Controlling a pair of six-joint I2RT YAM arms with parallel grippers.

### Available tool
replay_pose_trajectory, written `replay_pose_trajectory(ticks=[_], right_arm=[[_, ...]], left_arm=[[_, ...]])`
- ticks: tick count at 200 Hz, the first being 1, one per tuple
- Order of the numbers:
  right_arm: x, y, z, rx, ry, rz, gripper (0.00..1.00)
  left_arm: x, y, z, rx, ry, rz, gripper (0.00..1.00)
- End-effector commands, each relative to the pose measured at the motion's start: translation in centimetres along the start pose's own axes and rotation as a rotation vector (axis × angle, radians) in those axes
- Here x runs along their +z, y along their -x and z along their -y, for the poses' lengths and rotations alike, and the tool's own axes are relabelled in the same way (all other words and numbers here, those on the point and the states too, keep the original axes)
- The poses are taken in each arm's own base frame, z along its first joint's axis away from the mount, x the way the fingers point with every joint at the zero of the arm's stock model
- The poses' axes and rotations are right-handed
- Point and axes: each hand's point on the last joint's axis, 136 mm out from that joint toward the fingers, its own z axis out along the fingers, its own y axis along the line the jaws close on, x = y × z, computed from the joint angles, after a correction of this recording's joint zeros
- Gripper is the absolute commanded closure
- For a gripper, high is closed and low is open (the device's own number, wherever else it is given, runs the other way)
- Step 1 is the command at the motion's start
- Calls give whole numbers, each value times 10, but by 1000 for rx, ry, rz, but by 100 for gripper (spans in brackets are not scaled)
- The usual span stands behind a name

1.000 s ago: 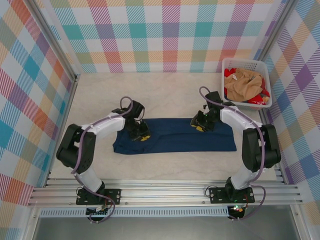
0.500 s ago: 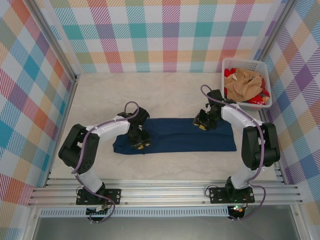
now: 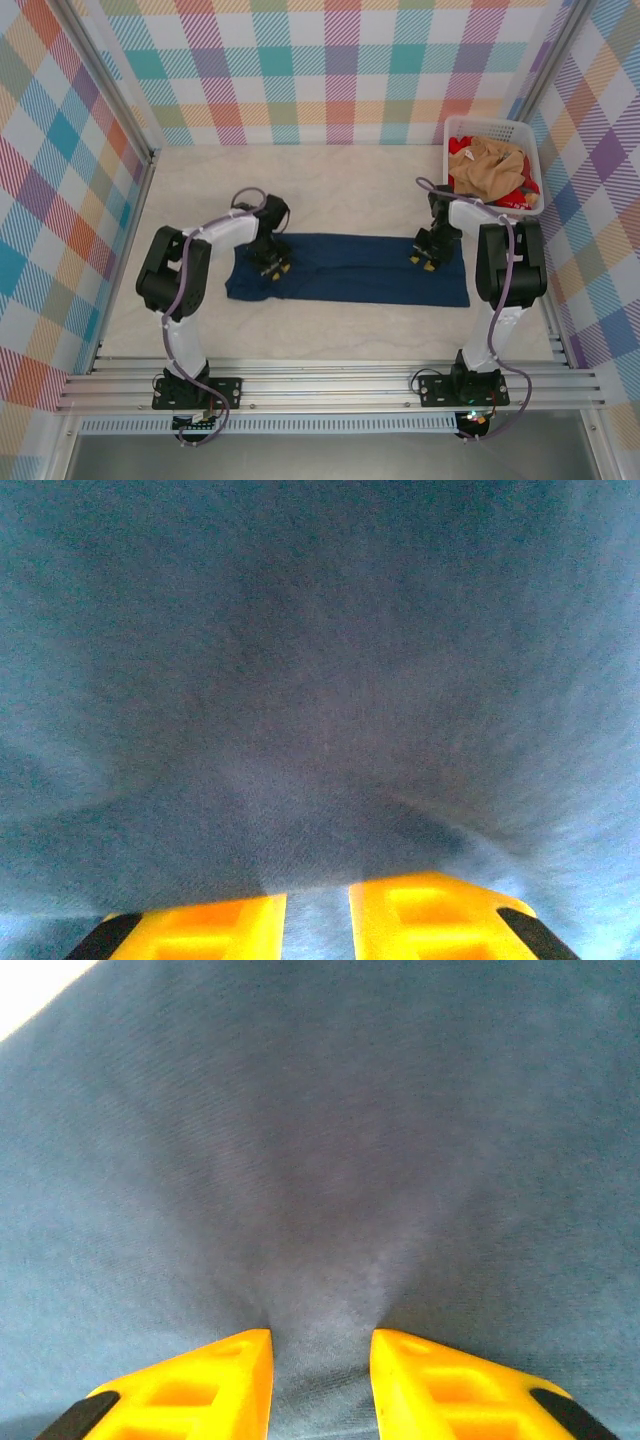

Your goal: Fold and stack the t-shirts

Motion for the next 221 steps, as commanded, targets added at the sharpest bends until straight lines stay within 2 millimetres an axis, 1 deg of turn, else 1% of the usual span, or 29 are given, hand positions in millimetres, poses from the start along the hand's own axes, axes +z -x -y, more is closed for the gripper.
replay_pose_trajectory(ticks=[1, 18, 33, 41, 54, 60, 63, 64, 65, 76, 77, 85, 94, 104, 126, 128, 130, 142, 143, 151, 159, 160, 170, 172, 181, 188, 198, 210, 221], right_arm=[[16, -58, 10, 26, -69, -162, 68], [21, -96, 0, 39, -51, -194, 67], [25, -131, -15, 68, -18, -228, 67], [29, -153, -30, 102, 31, -259, 67], [33, -180, -56, 152, 113, -302, 66], [33, -190, -79, 160, 175, -321, 65], [32, -193, -89, 154, 201, -330, 64], [32, -193, -89, 154, 201, -330, 64], [31, -196, -97, 150, 216, -338, 64], [27, -207, -129, 115, 266, -384, 64], [25, -208, -135, 105, 277, -393, 64], [17, -209, -156, 69, 309, -399, 65], [6, -202, -167, 37, 324, -358, 64], [-8, -190, -172, -2, 325, -283, 61], [-43, -157, -174, -130, 324, -117, 57], [-45, -155, -174, -139, 321, -108, 57], [-48, -152, -174, -147, 323, -96, 56], [-59, -134, -171, -186, 320, -47, 56], [-61, -131, -171, -194, 323, -37, 56], [-66, -118, -170, -216, 326, -3, 56], [-71, -103, -170, -245, 335, 40, 56], [-71, -100, -170, -249, 336, 45, 56], [-72, -81, -174, -304, 348, 86, 57], [-72, -77, -176, -312, 352, 93, 57], [-72, -62, -186, -374, 378, 121, 59], [-69, -49, -197, -413, 411, 134, 60], [-64, -39, -214, -449, 460, 121, 62], [-57, -30, -233, -480, 488, 97, 64], [-48, -22, -246, -484, 495, 72, 66]], left_arm=[[5, 64, 18, 24, 26, 81, 76], [4, 102, 48, 110, 41, 103, 78], [7, 134, 83, 169, -2, 120, 78], [11, 148, 108, 188, -66, 123, 77], [16, 164, 150, 200, -210, 119, 74], [19, 170, 172, 195, -287, 118, 72], [11, 174, 186, 195, -345, 132, 72], [15, 173, 187, 189, -350, 125, 71], [11, 175, 193, 194, -374, 134, 71], [4, 180, 226, 176, -514, 145, 67], [1, 180, 229, 173, -527, 147, 67], [-11, 184, 245, 171, -604, 171, 65], [-34, 185, 257, 177, -653, 213, 62], [-64, 184, 263, 199, -682, 261, 60], [-143, 175, 250, 251, -663, 379, 57], [-142, 174, 247, 254, -650, 380, 57], [-152, 171, 245, 259, -649, 390, 57], [-177, 160, 223, 256, -600, 412, 56], [-172, 160, 220, 249, -585, 403, 55], [-173, 148, 197, 217, -529, 379, 56], [-161, 133, 173, 169, -472, 325, 57], [-165, 131, 172, 168, -477, 326, 57], [-140, 107, 145, 126, -433, 242, 58], [-144, 102, 143, 119, -444, 240, 58], [-122, 78, 121, 67, -431, 184, 60], [-108, 59, 113, 32, -461, 145, 61], [-87, 37, 102, -19, -472, 105, 62], [-66, 20, 92, -47, -451, 91, 63], [-51, 12, 91, -69, -451, 93, 64]])
